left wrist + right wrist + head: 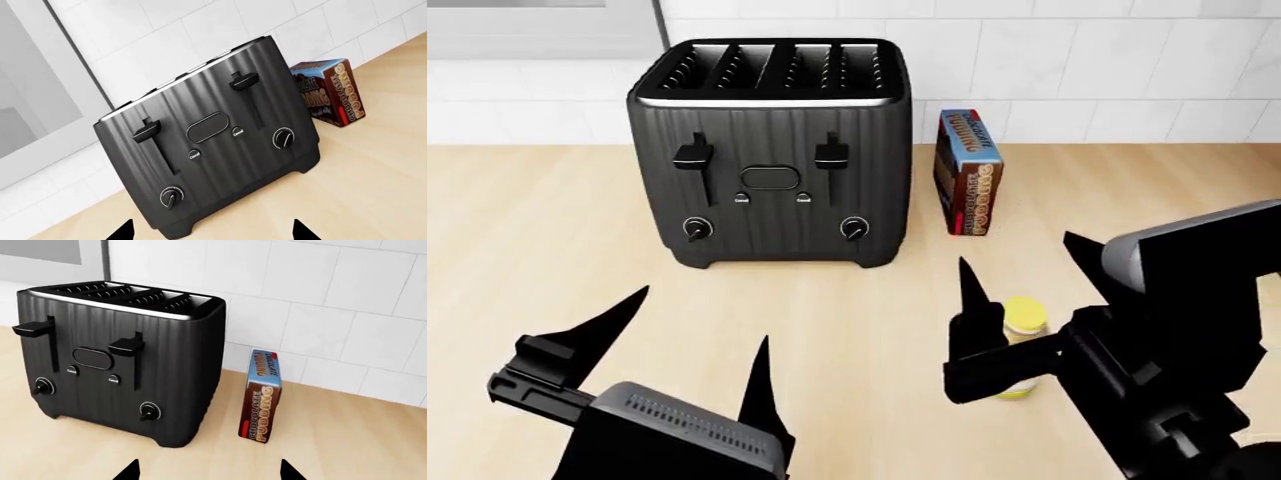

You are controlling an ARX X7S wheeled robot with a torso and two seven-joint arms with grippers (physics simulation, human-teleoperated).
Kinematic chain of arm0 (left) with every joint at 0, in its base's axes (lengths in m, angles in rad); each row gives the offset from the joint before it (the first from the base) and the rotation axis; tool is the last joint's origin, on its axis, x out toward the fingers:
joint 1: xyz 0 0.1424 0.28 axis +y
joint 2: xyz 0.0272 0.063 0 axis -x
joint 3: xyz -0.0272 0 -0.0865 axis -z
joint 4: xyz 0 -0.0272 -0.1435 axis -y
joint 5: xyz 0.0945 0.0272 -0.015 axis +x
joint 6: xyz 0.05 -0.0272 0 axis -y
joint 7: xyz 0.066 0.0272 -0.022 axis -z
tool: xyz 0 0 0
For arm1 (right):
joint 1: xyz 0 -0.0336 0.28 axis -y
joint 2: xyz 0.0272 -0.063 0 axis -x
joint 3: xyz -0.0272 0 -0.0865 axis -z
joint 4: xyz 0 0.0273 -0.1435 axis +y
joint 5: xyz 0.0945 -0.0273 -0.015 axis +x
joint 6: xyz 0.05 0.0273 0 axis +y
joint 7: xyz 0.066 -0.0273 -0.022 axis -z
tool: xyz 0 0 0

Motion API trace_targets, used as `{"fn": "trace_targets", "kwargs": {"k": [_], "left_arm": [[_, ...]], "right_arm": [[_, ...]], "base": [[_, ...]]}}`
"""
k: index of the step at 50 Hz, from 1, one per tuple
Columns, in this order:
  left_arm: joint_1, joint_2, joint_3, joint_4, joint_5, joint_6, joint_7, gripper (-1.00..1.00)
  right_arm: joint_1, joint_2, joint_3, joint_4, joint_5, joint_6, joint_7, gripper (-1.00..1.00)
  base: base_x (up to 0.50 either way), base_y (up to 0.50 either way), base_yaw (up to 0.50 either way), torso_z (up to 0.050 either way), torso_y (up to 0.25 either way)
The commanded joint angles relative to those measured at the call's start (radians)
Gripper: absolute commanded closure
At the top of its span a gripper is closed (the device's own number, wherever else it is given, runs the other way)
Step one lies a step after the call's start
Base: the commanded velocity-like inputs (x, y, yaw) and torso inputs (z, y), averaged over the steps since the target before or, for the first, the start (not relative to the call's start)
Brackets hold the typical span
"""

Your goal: Pick the boxed food and honey bottle from the counter and place them in the cabinets closest to them.

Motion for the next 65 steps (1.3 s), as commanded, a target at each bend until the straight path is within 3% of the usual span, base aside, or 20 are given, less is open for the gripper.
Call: {"fn": "trace_targets", "kwargs": {"k": [1,42,65], "left_arm": [[0.004,-0.001,0.001,0.001,0.006,0.001,0.0,-1.0],[-0.021,0.004,0.025,0.008,-0.002,0.006,-0.017,-1.0],[-0.029,0.014,0.026,0.014,-0.006,0.006,-0.026,-1.0]], "right_arm": [[-0.07,-0.016,-0.034,0.047,-0.054,-0.009,-0.021,-1.0],[-0.175,-0.02,-0.058,0.245,-0.115,-0.074,-0.115,-1.0],[-0.247,0.013,-0.082,0.179,-0.148,-0.11,-0.118,-1.0]], "base": [[0.0,0.0,0.0,0.0,0.0],[0.0,0.0,0.0,0.0,0.0],[0.0,0.0,0.0,0.0,0.0]]}}
